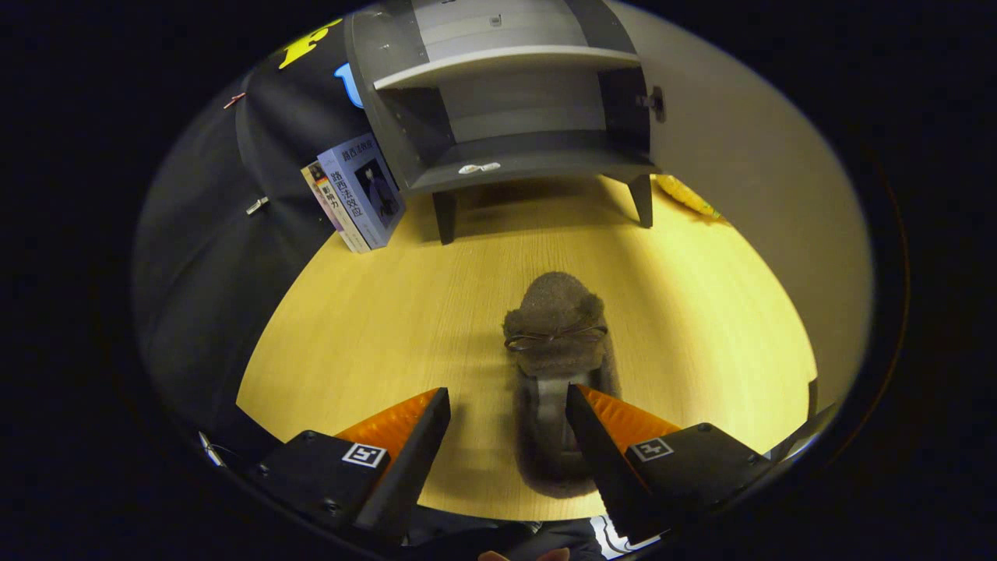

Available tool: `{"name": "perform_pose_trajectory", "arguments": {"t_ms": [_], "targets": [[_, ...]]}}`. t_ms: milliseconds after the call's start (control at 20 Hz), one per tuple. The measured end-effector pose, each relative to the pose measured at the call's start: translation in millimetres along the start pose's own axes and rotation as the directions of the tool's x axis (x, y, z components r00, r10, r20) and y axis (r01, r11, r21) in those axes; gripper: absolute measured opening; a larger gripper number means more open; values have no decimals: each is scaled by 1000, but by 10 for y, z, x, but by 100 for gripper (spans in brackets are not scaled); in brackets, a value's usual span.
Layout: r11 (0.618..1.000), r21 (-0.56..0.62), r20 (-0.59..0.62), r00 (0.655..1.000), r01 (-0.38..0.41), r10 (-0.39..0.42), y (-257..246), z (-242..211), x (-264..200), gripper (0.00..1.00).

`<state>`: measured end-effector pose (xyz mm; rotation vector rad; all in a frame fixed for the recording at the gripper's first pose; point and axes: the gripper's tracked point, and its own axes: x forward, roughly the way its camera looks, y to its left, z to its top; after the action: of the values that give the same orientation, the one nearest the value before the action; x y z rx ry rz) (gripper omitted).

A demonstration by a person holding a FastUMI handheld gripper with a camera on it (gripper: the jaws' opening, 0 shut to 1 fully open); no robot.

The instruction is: Open the shoe cabinet door, grab the shoes and put them into the shoe cabinet, then close the shoe cabinet door.

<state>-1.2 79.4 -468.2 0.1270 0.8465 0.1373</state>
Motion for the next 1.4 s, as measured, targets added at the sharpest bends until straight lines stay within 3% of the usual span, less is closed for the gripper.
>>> {"name": "perform_pose_trajectory", "arguments": {"t_ms": [100, 200, 400, 650, 950, 1250, 1400], "targets": [[1000, 9, 7, 1000, 6, -6, -2, 5, 215, 97], [999, 11, 30, 998, 48, -49, -68, 25, 411, 85], [988, 7, 123, 981, 153, -153, -248, 201, 601, 53], [987, -51, 176, 975, 150, -139, -222, 280, 642, 13], [992, -41, 212, 972, 116, -105, -154, 656, 200, 13], [998, -33, 269, 962, 61, -50, 51, 1456, -643, 13], [996, -55, 308, 950, 69, -49, 133, 1969, -1025, 13]]}}
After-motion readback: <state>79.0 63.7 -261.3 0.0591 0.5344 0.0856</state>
